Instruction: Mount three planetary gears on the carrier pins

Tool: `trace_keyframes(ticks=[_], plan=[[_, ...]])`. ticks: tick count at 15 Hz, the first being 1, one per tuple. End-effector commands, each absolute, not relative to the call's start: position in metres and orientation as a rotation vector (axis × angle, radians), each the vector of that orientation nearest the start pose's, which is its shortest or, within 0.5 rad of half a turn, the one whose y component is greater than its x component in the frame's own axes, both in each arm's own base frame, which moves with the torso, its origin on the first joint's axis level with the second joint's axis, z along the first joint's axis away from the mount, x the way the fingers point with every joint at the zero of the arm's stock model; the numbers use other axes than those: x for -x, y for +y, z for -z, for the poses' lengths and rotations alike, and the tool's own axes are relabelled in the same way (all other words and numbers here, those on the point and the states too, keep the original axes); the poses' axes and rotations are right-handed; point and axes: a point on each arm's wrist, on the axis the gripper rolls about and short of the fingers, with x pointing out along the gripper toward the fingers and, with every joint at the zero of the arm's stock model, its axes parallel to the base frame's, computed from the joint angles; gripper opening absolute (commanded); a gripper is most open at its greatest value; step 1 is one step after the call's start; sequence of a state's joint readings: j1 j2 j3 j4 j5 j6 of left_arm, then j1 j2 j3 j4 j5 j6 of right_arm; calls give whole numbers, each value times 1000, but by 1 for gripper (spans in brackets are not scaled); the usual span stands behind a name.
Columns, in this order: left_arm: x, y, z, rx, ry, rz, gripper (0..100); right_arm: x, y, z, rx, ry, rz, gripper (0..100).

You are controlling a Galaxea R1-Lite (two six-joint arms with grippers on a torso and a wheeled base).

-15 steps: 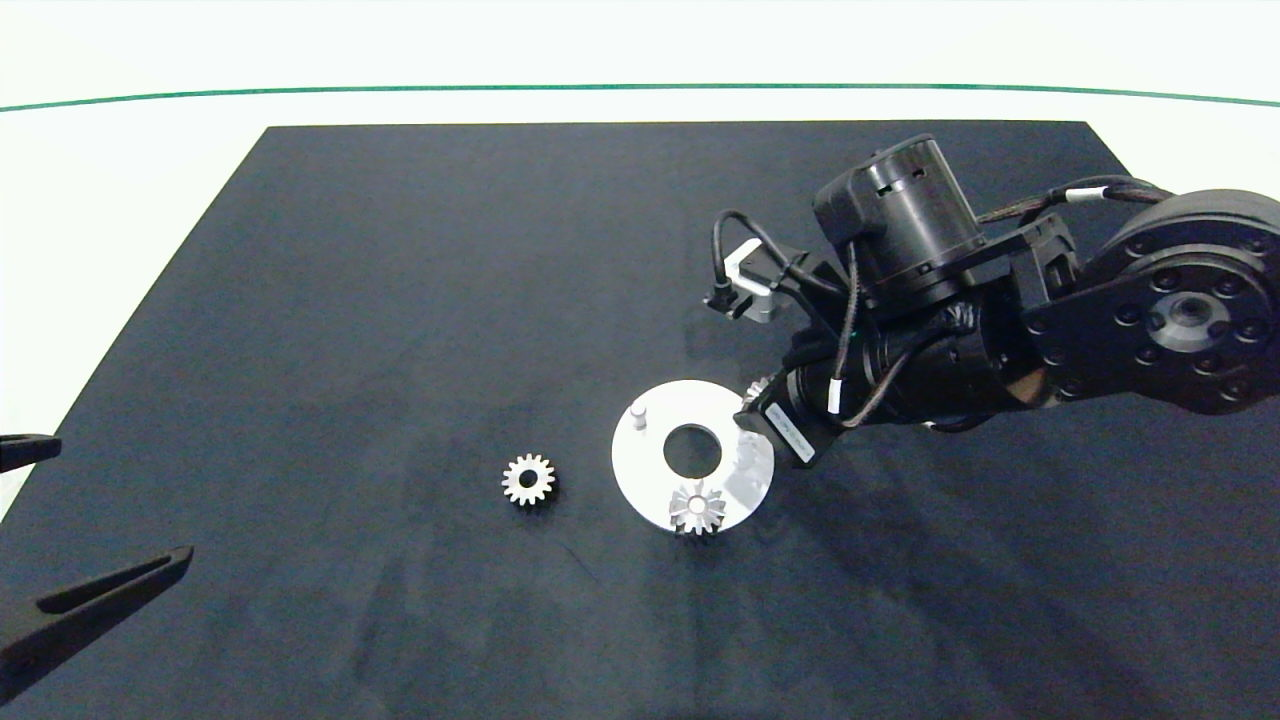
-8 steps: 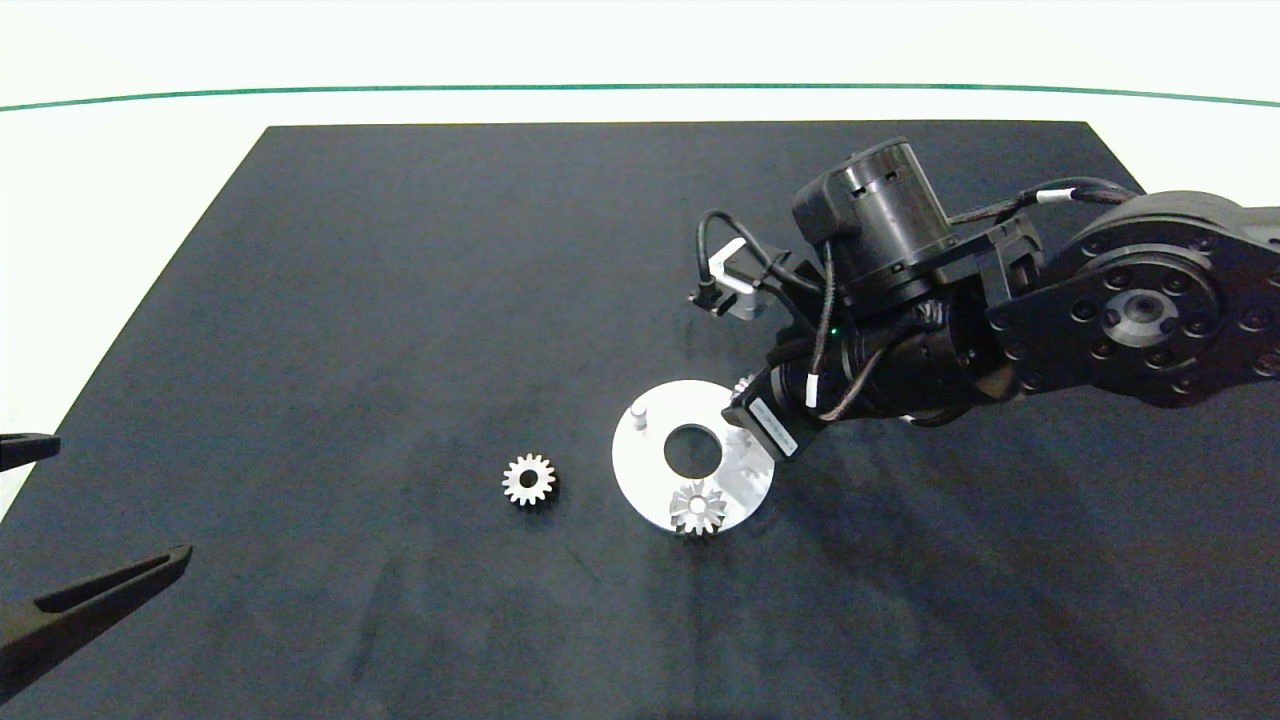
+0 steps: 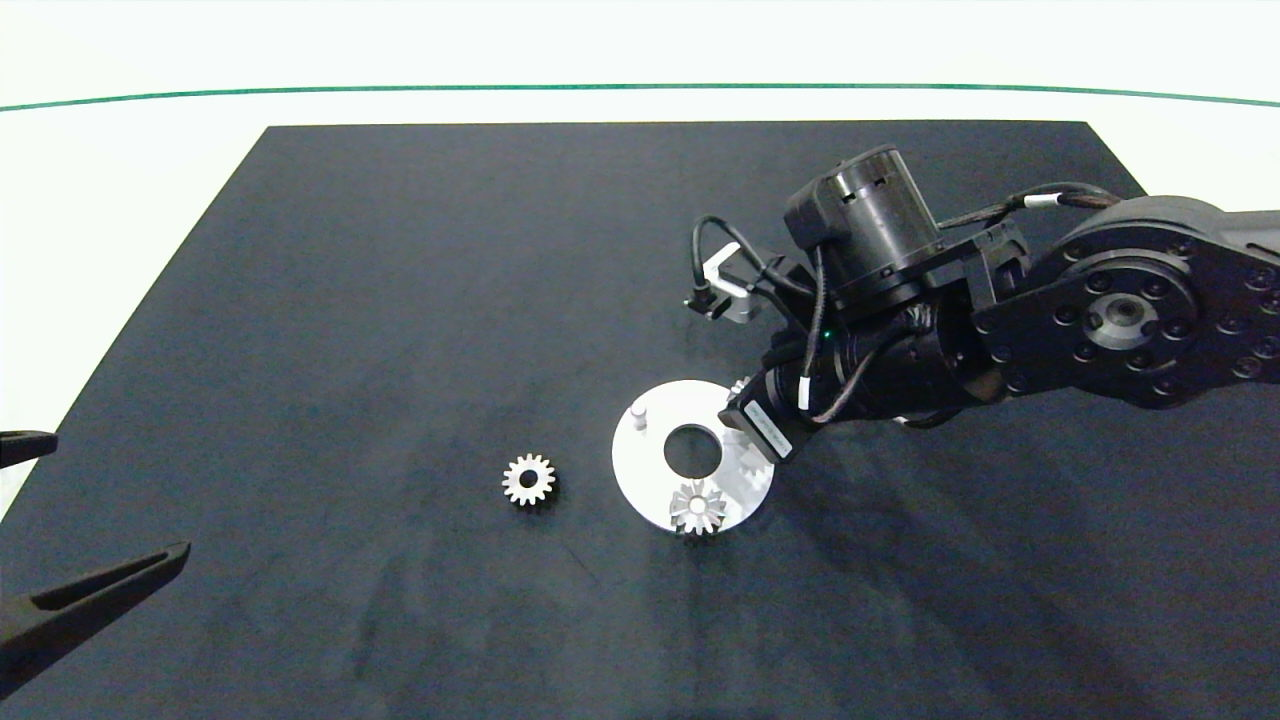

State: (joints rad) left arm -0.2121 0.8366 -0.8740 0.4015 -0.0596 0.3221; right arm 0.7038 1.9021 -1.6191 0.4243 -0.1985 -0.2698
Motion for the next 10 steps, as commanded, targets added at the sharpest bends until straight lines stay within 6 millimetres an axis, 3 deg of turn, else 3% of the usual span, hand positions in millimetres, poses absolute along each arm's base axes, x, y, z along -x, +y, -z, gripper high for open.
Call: trace_keyframes(ticks=[1, 2, 3, 10], plan=[[-64, -15, -268, -346, 318, 327, 100, -281, 232, -241, 569, 580, -570, 7], [-64, -15, -268, -346, 318, 327, 100, -281, 232, -240, 570, 582, -570, 7], [-64, -15, -268, -346, 318, 327, 100, -281, 232, -240, 570, 582, -569, 100], [-64, -15, -268, -346, 318, 327, 100, -282, 232, -239, 571, 585, -569, 100]])
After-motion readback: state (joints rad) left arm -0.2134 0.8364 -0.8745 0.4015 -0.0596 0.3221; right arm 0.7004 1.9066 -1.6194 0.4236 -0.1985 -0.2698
